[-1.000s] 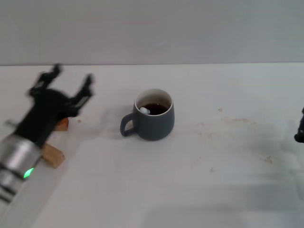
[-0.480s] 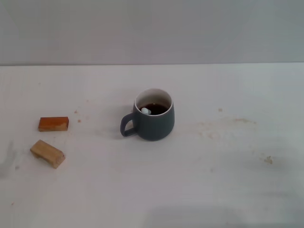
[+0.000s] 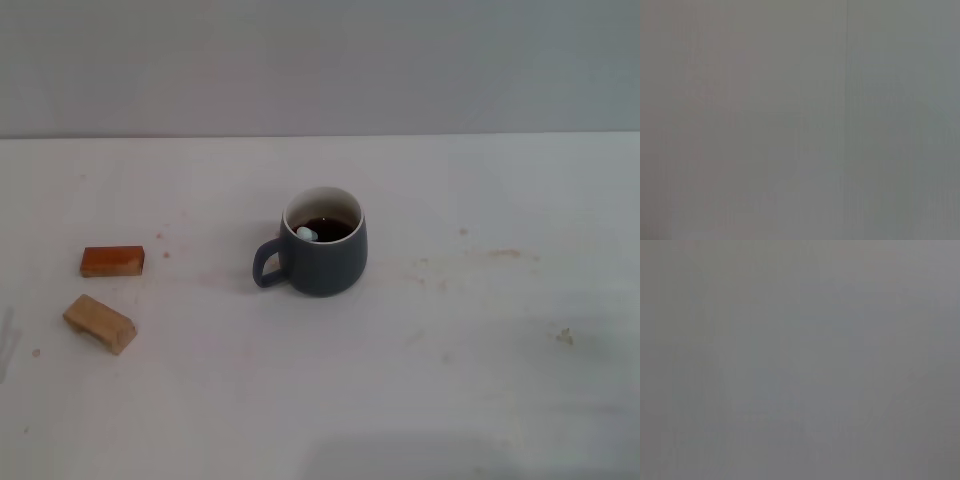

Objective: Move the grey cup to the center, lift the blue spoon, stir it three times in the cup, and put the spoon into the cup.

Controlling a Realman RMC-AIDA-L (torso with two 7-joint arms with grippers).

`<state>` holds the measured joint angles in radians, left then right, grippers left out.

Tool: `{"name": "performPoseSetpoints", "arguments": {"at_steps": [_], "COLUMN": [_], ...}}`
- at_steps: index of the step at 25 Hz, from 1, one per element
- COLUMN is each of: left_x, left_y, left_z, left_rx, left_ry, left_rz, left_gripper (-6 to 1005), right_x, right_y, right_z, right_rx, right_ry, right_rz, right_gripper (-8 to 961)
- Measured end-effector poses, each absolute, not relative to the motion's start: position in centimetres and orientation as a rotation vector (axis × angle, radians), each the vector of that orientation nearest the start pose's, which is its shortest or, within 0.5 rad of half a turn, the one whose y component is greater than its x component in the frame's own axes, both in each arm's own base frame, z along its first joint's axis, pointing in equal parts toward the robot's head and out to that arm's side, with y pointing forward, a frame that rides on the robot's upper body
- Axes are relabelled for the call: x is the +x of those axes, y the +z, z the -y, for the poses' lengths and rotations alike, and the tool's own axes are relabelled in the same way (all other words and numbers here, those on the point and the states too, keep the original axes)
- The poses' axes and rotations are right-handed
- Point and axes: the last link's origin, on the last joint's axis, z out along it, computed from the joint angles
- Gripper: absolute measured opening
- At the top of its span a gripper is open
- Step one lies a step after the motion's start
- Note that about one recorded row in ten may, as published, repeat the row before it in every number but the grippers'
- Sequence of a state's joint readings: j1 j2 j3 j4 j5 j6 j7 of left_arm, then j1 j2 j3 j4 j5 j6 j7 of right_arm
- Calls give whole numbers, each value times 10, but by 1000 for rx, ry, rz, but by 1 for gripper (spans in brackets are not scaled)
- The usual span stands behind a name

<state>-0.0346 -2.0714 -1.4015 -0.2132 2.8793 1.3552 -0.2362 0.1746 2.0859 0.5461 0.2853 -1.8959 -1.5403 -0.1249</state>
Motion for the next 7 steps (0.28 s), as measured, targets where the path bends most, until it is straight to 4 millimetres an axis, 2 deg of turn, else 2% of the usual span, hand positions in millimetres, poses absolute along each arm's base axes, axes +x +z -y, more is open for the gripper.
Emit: {"name": "performPoseSetpoints", "arguments": {"at_steps": [7], "left_x": [-400], "left_y": [23], "left_z": [-206], "left_rx": [-1413], "left_ry": [-627], "left_rz": [600], "left_gripper": [813], "right_x": [347], "right_y": [3], "right_z": [-233], "right_rx": [-1327], "right_ry": [651], "right_rz": [-372], "right_gripper": [-1]}}
